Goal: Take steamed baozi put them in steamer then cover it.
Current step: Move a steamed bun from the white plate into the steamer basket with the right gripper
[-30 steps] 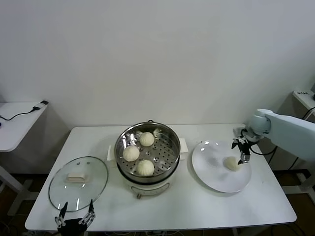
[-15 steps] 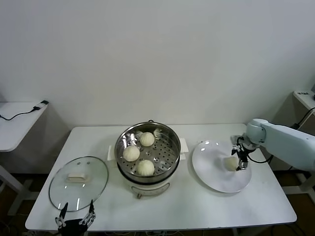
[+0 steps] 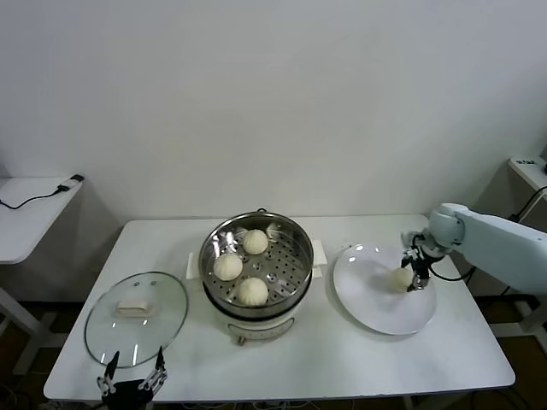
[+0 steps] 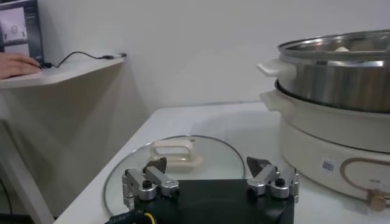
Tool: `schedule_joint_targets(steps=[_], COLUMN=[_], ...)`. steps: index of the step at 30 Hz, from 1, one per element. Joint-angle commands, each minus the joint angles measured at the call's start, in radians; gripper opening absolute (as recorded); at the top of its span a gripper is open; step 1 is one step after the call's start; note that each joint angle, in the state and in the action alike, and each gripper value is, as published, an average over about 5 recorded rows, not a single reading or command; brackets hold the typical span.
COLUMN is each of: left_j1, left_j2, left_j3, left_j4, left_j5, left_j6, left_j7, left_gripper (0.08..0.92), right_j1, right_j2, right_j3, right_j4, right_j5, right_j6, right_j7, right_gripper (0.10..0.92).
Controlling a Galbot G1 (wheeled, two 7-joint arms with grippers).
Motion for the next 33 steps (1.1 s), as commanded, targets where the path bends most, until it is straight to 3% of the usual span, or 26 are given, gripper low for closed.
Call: schedule_joint_targets(steps=[1,9,13,22,33], left_j1=[0.001,0.001,0.003,0.010,0.014], left_j2=[0.004,0.013,0.015,0.019,0.017], left_j3=[0.007,0.015,0.017,0.003,0.004], left_j4=[-0.010,-0.028,-0.036,-0.056,-0.055], left_j5=[0.002,0.003,0.002,-0.007,-0.008], left_j6=[0.002,0.007,0.008,0.017,0.016], left_j7=[0.000,0.002,0.002,0.003,0.003], left_gripper=[0.823,0.823,0.823,0.823,0.823], right_j1=[0.364,0.709,0.700,0.471,0.358], right_j2=[0.009,0.178,0.282,0.428,0.376], right_j3=[-0.157,-0.227,-0.206,-0.190,-0.259], right_j4=[0.216,0.474,0.548,0.511,0.440], right_j5=[0.243,0.623,0.710,0.628,0.473], right_j6=[-0.024,-0.150,-0.231,-0.312,-0.322], right_j7=[-0.001,0.027,0.101,0.204,0.227], right_gripper=[0.704,0.704,0.704,0.704,0.703])
